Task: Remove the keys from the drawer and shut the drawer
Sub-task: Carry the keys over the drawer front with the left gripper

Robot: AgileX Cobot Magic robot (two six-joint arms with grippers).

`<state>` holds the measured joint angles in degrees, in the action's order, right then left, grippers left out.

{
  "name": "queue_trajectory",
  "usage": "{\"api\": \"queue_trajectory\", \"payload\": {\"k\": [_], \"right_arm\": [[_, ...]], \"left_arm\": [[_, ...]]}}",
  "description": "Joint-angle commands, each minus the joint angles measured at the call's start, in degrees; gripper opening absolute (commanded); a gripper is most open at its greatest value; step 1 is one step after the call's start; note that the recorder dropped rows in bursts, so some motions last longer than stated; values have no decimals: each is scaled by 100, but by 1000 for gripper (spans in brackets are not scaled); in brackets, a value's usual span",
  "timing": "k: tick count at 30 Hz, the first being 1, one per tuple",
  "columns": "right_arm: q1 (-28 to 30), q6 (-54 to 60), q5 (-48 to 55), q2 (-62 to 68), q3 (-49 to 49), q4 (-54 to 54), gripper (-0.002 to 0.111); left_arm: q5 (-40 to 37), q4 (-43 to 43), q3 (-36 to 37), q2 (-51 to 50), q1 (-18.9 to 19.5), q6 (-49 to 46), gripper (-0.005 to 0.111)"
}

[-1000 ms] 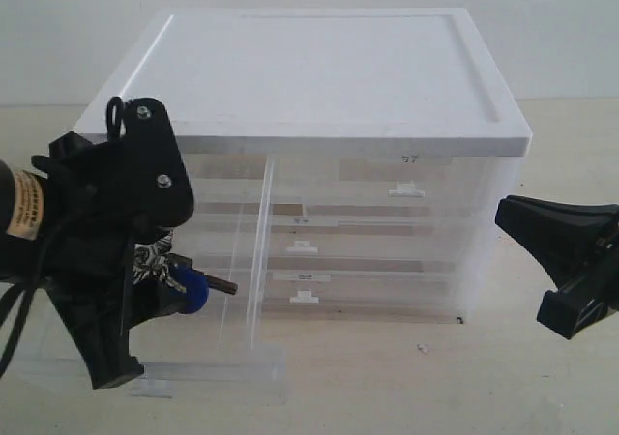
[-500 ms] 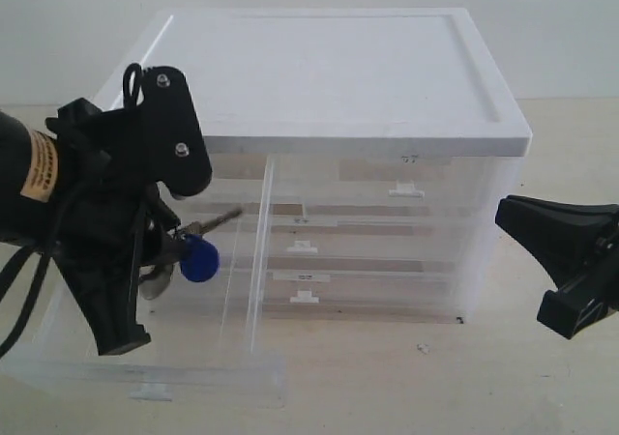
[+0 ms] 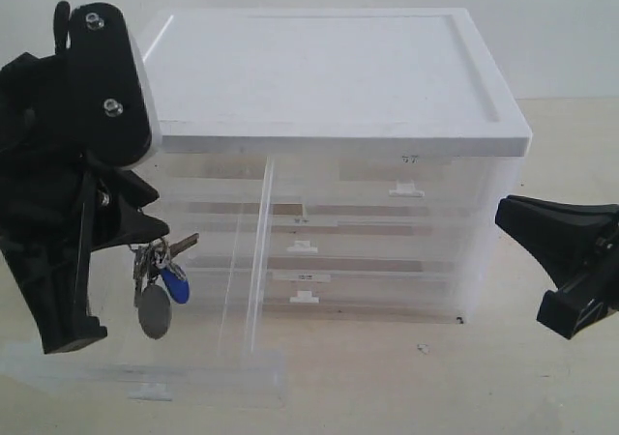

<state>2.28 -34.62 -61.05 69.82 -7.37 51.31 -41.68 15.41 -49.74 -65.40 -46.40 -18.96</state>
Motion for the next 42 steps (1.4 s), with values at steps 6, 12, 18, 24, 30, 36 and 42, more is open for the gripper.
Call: {"api": "queue_trajectory", "payload": {"k": [6, 12, 18, 24, 30, 36, 42], "right_arm": [[-12, 25, -31, -2, -24, -12, 0], [-12, 25, -31, -2, -24, -12, 0], [-12, 25, -31, -2, -24, -23, 0], [-12, 25, -31, -2, -24, -23, 0], [-12, 25, -31, -2, -24, -23, 0], [-12, 25, -9, -2, -24, -12, 0], [-12, 25, -9, -2, -24, -1, 0]], "left_arm": [[397, 49, -41, 124, -31, -24, 4], [396, -28, -405, 380, -31, -28, 4], [260, -1041, -903, 675, -31, -785, 4], [624, -2839, -1099, 703, -31, -2041, 4], [904, -4801, -1099, 359, -31, -3641, 4], [1305, -4926, -1099, -302, -31, -3861, 4], [1675, -4902, -1099, -815, -31, -3941, 4]]}}
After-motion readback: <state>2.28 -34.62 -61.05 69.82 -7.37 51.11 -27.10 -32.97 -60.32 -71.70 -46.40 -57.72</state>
